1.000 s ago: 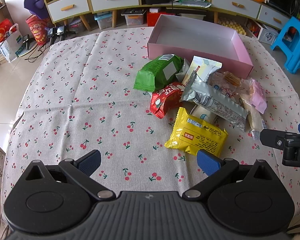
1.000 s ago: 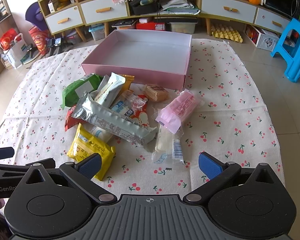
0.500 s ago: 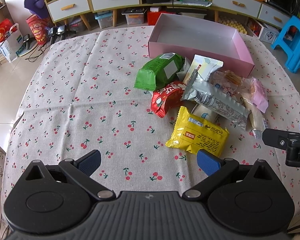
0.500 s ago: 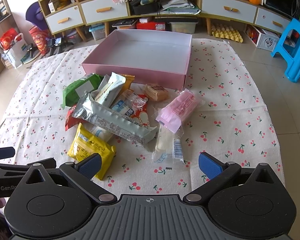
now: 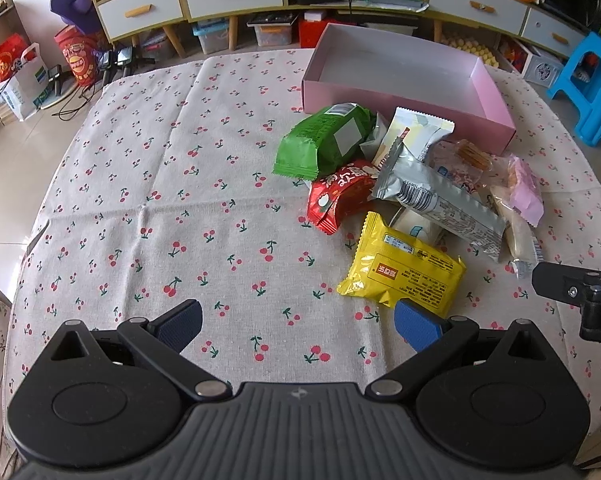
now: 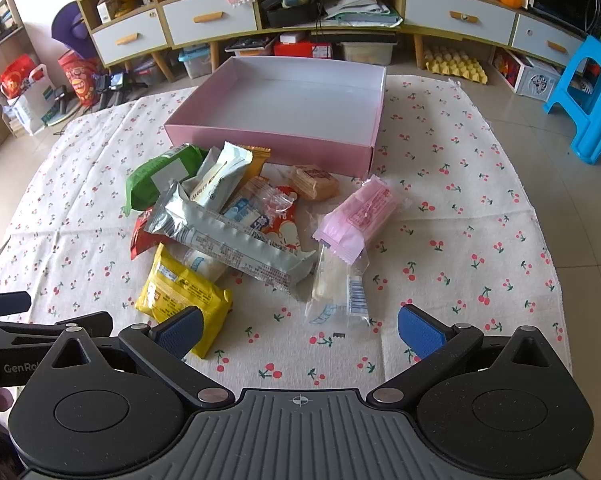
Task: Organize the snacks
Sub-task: 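Grasp the green snack bar with the left tool while the right tool grasps the pink packet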
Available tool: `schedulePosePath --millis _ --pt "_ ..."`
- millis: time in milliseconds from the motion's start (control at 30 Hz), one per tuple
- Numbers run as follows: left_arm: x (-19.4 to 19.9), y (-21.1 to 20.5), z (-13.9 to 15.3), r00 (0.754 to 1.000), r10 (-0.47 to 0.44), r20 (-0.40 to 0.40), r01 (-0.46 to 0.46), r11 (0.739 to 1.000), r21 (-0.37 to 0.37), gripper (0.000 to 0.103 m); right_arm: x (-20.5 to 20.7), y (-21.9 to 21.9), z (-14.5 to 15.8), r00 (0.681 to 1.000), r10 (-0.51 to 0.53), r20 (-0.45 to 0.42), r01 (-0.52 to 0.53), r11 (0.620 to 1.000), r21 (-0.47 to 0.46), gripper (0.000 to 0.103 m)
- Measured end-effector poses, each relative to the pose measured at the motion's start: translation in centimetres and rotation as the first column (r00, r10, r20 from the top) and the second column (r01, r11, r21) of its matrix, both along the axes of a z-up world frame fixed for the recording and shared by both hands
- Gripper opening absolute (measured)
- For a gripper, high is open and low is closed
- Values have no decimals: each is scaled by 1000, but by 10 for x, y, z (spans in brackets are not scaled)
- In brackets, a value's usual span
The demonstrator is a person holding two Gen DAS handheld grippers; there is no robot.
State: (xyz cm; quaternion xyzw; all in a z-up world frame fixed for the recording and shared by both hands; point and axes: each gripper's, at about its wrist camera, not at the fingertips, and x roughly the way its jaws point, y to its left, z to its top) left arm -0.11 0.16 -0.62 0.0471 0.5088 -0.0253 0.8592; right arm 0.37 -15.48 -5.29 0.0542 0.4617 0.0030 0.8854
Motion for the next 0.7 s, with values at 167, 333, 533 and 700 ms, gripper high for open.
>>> schedulePosePath --millis 167,333,533,700 --pt "3 2 -1 1000 -8 -4 8 1000 -11 103 0 -2 1 1000 -4 6 4 1000 -4 103" --pt "6 3 2 999 -36 28 37 999 -19 103 4 -9 5 1000 -16 25 16 1000 1 103" --pt "19 11 8 998 -50 45 53 996 -67 102 13 -22 10 997 -20 71 21 1000 -12 103" --pt "37 16 13 996 -85 23 87 990 -113 102 27 -51 10 995 -83 57 78 994 77 103"
